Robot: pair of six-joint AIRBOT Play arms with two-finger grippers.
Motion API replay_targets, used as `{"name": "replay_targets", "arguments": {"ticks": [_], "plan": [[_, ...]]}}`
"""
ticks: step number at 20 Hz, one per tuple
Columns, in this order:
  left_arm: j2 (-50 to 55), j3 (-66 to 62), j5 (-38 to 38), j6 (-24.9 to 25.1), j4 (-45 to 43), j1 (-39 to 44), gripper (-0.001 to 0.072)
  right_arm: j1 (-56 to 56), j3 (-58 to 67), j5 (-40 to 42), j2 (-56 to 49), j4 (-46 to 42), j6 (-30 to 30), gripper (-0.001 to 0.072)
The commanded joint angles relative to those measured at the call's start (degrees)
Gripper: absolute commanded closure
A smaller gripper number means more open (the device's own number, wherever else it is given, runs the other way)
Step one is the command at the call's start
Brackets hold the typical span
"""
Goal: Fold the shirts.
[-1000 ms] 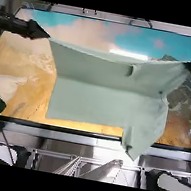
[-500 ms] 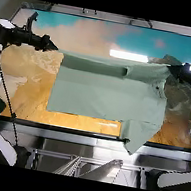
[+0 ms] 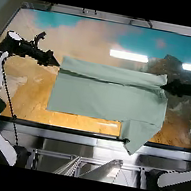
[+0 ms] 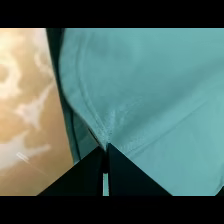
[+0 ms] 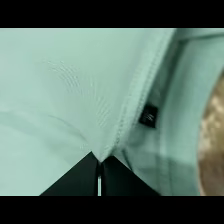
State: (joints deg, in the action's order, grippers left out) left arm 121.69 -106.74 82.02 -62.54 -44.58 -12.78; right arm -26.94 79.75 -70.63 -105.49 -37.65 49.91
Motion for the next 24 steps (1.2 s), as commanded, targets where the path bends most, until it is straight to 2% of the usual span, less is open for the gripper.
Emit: {"name": "replay_targets", "arguments": {"ticks": [1,2,3,4,5,6,7,8,9,10,14,19,20,21,22,23,24], "plan": [[0.0,-0.8,3.0,-1.7,-4.3,0.0,0.0622,0.0,0.1,-0.2,0.0,-7.3,4.4,0.0634],[0.0,-2.0,4.6,-2.8,-4.3,0.0,0.0391,0.0,0.1,-0.5,0.2,-7.4,5.6,0.0394],[0.0,-4.0,6.7,-4.6,-4.4,-0.2,0.0169,-0.3,0.2,-1.6,0.6,-7.4,6.4,0.0318],[0.0,-6.4,9.1,-6.9,-4.3,-0.7,0.0007,-0.6,0.2,-2.9,1.7,-7.4,7.0,0.0319],[0.0,-8.5,11.7,-9.1,-4.2,-1.4,0.0002,-0.8,0.1,-4.9,2.9,-7.4,7.2,0.0326],[-0.2,-9.6,14.9,-10.7,-4.3,-2.0,0.0004,-0.9,0.0,-7.4,4.5,-8.4,7.1,0.0378],[-0.9,-8.5,17.9,-12.0,-4.4,-2.5,0.0004,-0.8,-0.7,-9.9,6.2,-9.4,7.1,0.0396],[-2.8,-4.4,20.7,-12.5,-4.5,-2.8,0.0007,-0.8,-2.9,-11.5,8.7,-9.5,6.6,0.0396],[-5.7,2.1,21.6,-12.5,-5.6,-2.9,0.0056,-0.8,-6.6,-11.4,11.8,-9.4,5.8,0.0396],[-9.3,10.3,20.7,-12.2,-8.2,-2.8,0.0081,-0.8,-11.0,-10.2,15.3,-9.2,5.2,0.0397],[-21.5,37.9,11.1,-12.3,-17.9,-2.4,0.0081,-0.8,-29.2,-3.0,31.3,-2.5,-0.9,0.0399],[-24.3,48.7,1.7,-12.3,-17.5,0.7,0.0081,-0.8,-33.9,-1.8,42.5,1.1,-1.9,0.0413],[-23.5,48.9,-0.2,-12.5,-16.7,2.1,0.0105,-0.8,-33.9,-2.1,44.0,1.6,-1.9,0.0413],[-22.8,48.2,-0.5,-12.5,-16.7,3.3,0.0282,-0.8,-33.9,-3.0,45.4,2.8,-1.9,0.0414],[-22.1,47.4,-0.5,-12.5,-16.7,4.7,0.0365,-0.8,-33.9,-3.8,46.9,3.9,-1.9,0.0413],[-21.5,46.4,0.4,-12.5,-16.7,5.9,0.0389,-0.8,-33.9,-4.0,48.4,4.1,-0.8,0.0413],[-21.3,45.4,1.6,-12.0,-16.7,7.3,0.0496,-0.9,-33.9,-4.2,49.6,4.1,0.7,0.0413]]}}
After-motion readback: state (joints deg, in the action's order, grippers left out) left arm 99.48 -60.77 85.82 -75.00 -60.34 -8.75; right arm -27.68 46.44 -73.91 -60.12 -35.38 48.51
